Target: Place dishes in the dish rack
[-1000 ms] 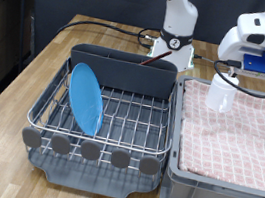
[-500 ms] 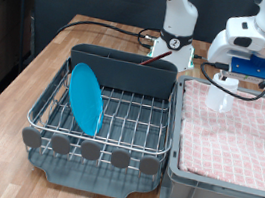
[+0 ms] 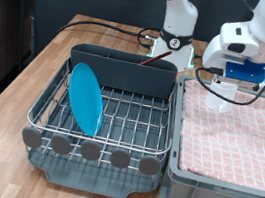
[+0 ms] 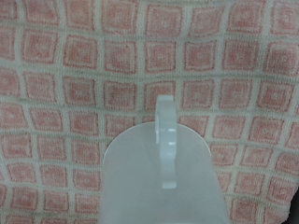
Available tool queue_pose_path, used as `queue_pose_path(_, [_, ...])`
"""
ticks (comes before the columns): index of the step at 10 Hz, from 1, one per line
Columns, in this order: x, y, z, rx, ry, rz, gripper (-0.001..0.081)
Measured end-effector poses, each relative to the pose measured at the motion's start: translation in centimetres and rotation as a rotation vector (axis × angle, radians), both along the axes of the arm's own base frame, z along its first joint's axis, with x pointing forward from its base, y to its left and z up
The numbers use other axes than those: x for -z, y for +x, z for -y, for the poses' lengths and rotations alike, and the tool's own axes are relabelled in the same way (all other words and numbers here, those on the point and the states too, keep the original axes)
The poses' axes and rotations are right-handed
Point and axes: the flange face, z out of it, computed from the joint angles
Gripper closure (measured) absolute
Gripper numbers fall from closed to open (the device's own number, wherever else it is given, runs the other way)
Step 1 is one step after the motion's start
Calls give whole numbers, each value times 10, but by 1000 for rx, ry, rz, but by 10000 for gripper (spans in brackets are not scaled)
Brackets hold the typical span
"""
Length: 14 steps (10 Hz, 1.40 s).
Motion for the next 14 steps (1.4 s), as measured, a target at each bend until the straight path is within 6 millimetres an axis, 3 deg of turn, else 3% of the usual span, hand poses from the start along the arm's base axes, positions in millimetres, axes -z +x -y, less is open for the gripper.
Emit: queue_pose_path(14, [66,-6,4,29,43,-58,3])
